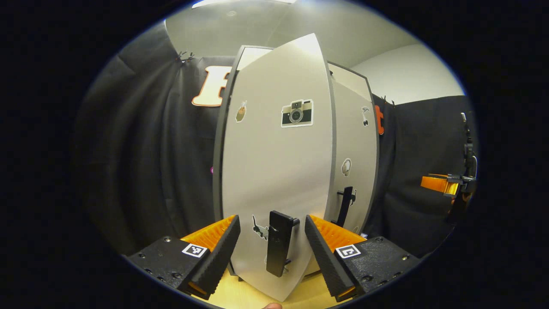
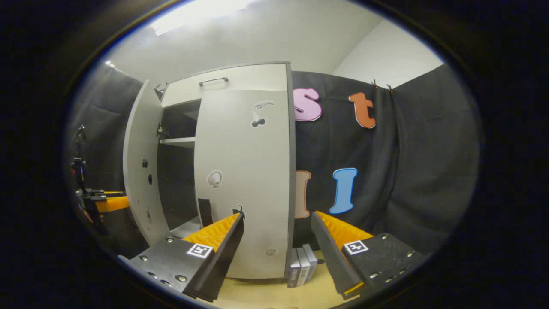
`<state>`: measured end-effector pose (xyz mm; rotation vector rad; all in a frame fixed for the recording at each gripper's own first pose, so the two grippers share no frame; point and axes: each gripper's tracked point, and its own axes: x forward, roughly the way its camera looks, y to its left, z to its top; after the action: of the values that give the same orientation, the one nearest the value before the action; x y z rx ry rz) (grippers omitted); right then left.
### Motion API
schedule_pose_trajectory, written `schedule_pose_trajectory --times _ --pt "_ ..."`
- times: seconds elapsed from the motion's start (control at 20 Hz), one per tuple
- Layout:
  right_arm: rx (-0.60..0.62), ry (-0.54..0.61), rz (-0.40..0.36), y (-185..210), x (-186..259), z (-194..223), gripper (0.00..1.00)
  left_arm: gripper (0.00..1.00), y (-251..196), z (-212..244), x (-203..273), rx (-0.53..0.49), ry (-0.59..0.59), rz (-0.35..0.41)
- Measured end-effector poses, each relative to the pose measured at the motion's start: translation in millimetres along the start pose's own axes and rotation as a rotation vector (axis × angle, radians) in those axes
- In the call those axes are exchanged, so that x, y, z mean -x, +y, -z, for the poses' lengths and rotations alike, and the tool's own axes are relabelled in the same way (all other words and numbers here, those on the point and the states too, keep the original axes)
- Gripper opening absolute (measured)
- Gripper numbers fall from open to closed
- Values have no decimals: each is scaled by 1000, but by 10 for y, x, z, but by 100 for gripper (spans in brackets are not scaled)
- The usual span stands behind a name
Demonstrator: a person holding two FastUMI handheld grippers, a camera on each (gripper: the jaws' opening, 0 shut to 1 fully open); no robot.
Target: Grab one shoe with the right hand and put it into the shoe cabinet, grab the other shoe with the left hand and put it into the shoe cabinet; then close the right door with the right hand and the left door with the left hand.
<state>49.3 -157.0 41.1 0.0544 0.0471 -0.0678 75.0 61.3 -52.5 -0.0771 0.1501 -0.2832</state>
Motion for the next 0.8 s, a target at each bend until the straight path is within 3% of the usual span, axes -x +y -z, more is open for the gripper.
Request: schedule_pose_trajectory --times 0.05,0.1,0.15,0.25,0.55,0.8 --pt "-2 -1 12 -60 20 -14 95 88 -6 16 -61 3 1 -4" --pt "-2 -2 25 -128 53 -10 95 93 55 23 -83 4 -1 -15" --pt "0 -2 40 -188 74 -17 95 88 75 36 -134 11 -2 -14" --pt "0 -1 65 -328 122 -9 95 99 -5 54 -276 25 6 22" --pt "-1 3 147 -638 342 24 95 100 -260 30 -571 -37 10 55" --pt "-4 5 201 -866 479 7 95 100 -314 72 -740 -3 14 78"
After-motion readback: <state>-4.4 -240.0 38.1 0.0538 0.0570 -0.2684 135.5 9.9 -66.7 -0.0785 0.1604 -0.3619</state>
